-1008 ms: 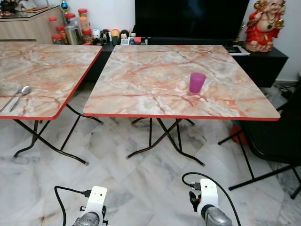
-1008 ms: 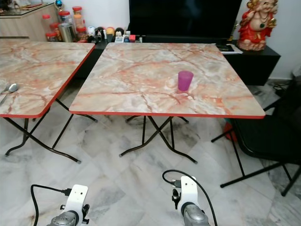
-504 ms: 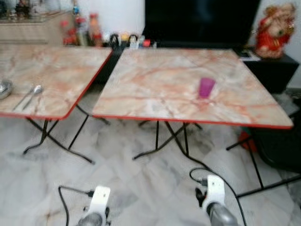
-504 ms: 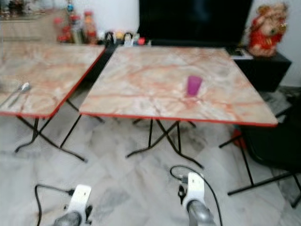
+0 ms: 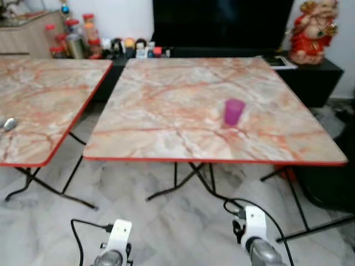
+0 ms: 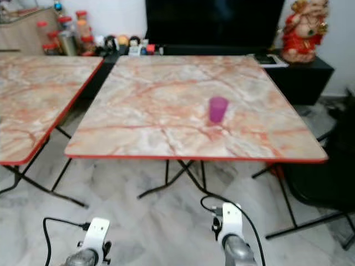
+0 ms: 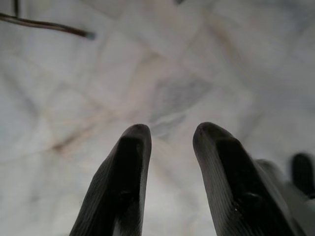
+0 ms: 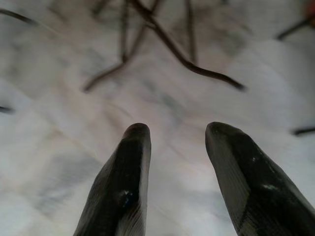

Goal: Setting the table

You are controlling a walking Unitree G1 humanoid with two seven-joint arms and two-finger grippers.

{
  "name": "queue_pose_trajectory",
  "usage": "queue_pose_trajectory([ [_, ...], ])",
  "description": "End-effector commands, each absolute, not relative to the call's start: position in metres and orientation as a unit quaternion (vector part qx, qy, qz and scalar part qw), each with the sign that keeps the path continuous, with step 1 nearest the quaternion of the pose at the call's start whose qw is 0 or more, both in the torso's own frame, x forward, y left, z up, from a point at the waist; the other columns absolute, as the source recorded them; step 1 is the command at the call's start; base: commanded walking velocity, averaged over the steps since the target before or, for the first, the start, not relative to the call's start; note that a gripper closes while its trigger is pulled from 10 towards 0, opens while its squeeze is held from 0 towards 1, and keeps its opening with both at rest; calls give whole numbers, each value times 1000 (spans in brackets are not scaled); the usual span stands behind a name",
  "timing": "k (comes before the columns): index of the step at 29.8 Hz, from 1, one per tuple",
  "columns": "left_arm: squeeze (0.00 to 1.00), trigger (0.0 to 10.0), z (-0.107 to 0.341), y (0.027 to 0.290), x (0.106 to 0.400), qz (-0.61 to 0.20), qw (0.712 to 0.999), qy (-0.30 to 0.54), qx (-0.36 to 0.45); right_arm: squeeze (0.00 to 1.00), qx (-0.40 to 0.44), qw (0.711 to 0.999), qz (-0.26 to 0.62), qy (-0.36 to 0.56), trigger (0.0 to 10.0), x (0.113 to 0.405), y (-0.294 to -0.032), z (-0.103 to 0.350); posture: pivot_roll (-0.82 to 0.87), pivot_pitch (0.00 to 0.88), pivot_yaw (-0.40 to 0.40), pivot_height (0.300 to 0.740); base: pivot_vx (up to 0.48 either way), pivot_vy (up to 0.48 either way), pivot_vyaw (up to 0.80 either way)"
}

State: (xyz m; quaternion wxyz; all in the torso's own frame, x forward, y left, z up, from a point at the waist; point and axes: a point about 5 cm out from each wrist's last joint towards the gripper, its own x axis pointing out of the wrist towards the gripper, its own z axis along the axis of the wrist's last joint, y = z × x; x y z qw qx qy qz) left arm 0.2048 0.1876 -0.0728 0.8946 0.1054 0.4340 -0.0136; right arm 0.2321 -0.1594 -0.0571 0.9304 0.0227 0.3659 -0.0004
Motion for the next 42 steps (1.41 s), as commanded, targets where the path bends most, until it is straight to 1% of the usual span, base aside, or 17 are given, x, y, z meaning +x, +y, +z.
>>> queue_pose_trajectory([
  [1,0,10000,-72,178,208,-30,896,431,108,0,7,932,-11,361,10000,229,-175,-57,-70,0,-3,736,0,0,0],
  [8,0,10000,-76,180,201,-32,892,438,111,0,-26,937,-10,348,10000,223,-185,-58,-85,0,-2,736,0,0,0],
  [12,0,10000,-78,182,196,-32,887,446,112,0,-28,958,-2,285,10000,230,-189,-46,-89,0,-2,736,0,0,0],
  [13,0,10000,-78,182,196,-32,887,446,112,0,-28,958,-2,285,10000,230,-189,-46,-89,0,-2,736,0,0,0],
  [18,0,10000,-80,181,193,-33,886,449,111,0,-47,974,12,221,10000,232,-192,-31,-109,0,-2,736,0,0,0],
  [20,0,10000,-80,181,192,-33,886,450,111,0,-61,984,20,166,10000,231,-192,-13,-122,2,-2,736,0,0,0],
  [21,0,10000,-80,181,192,-33,886,450,111,0,-61,984,20,166,10000,231,-192,-13,-122,2,-2,736,0,0,0],
  [22,0,10000,-80,181,192,-34,886,450,111,0,-66,987,20,144,10000,231,-192,-3,-122,2,-2,736,0,0,0],
  [23,0,10000,-80,181,192,-34,886,449,110,0,-79,991,30,108,10000,233,-188,14,-128,2,-2,736,0,0,0],
  [26,0,10000,-80,181,192,-33,887,448,108,0,-78,994,37,71,10000,237,-180,37,-135,3,-1,736,0,0,0],
  [30,0,10000,-80,181,193,-33,887,447,107,0,-66,997,39,20,10000,248,-168,68,-137,1,-2,736,0,0,0],
  [33,0,10000,-79,181,193,-29,889,445,102,0,-60,997,40,-18,10000,263,-157,99,-134,0,-3,736,0,0,0],
  [36,0,10000,-79,181,194,-26,891,443,95,0,-39,997,28,-53,10000,293,-148,127,-133,0,-3,736,0,0,0],
  [38,0,10000,-79,180,194,-26,891,443,96,0,-37,998,26,-51,10000,299,-147,129,-131,0,1,736,0,0,0],
  [39,0,10000,-79,180,195,-24,891,443,97,0,-38,998,14,-44,10000,312,-146,132,-124,0,5,736,0,0,0],
  [40,0,10000,-79,180,195,-23,891,443,98,0,-40,998,8,-41,10000,317,-146,134,-124,0,5,736,0,0,0],
  [42,0,10000,-78,180,197,-21,892,441,98,0,-69,997,-12,-9,10000,333,-145,133,-122,0,9,736,255,0,0],
])
